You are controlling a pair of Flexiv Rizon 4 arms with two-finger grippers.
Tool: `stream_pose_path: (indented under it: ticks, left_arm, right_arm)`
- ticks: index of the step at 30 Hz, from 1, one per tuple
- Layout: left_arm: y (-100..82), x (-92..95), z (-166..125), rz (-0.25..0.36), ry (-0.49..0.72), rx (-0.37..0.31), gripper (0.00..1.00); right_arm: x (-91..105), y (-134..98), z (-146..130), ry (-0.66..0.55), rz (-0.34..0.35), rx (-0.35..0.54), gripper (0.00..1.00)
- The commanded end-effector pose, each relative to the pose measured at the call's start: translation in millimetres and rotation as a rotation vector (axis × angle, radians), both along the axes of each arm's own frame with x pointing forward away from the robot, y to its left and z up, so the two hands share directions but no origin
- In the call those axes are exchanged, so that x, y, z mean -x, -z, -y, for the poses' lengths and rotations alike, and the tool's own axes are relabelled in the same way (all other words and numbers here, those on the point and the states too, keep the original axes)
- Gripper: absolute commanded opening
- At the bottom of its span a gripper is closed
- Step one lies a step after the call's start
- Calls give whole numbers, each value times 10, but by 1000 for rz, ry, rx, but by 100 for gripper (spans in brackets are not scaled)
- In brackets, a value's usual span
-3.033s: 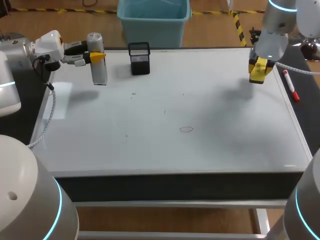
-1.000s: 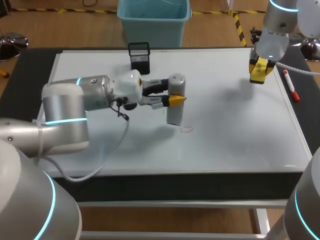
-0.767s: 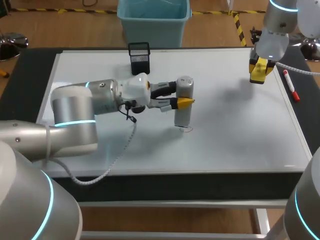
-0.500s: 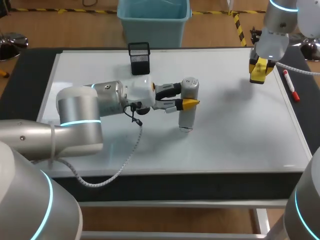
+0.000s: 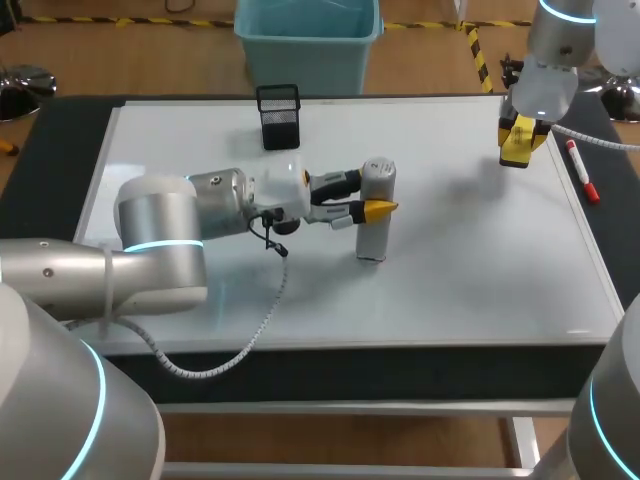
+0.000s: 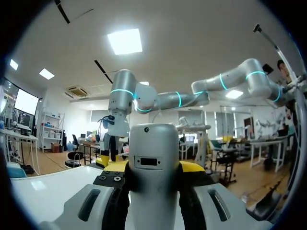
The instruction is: Pick up the inspection probe, press it on each red-marked spot on the whiteboard one by one, put down the probe, pick up the eraser, and wipe off all the red marks.
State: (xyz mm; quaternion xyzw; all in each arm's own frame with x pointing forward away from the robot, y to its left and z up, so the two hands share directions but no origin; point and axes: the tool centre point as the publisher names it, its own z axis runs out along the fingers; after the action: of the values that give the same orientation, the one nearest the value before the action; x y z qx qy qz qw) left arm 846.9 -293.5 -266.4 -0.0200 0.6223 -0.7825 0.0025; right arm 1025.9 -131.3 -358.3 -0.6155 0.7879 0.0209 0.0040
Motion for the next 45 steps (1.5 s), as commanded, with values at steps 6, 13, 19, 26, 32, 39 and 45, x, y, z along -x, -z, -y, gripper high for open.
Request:
stream_pose_path:
  ticks: [6,13,19,26,32,39,45]
  left_arm:
    - [89,-7,28,1,17,17,0]
    - [113,-8,28,1,19,16,0]
    - [142,-10,21,-1,22,21,0]
    - [146,-10,24,-1,28,20,0]
    - [151,-7,31,-2,31,19,0]
    - [76,8,-43,3,32,16,0]
    - [-101,-75,-290,34,18,-12,0]
  right_arm:
    - [0,-10,8,-2,1,3,0]
    - [0,-10,8,-2,1,3,0]
    - [0,-10,8,-2,1,3,0]
    - [0,-10,8,-2,1,3,0]
    - [0,-10,8,-2,1,3,0]
    - [0,-10,8,-2,1,3,0]
    - [0,-10,8,-2,1,3,0]
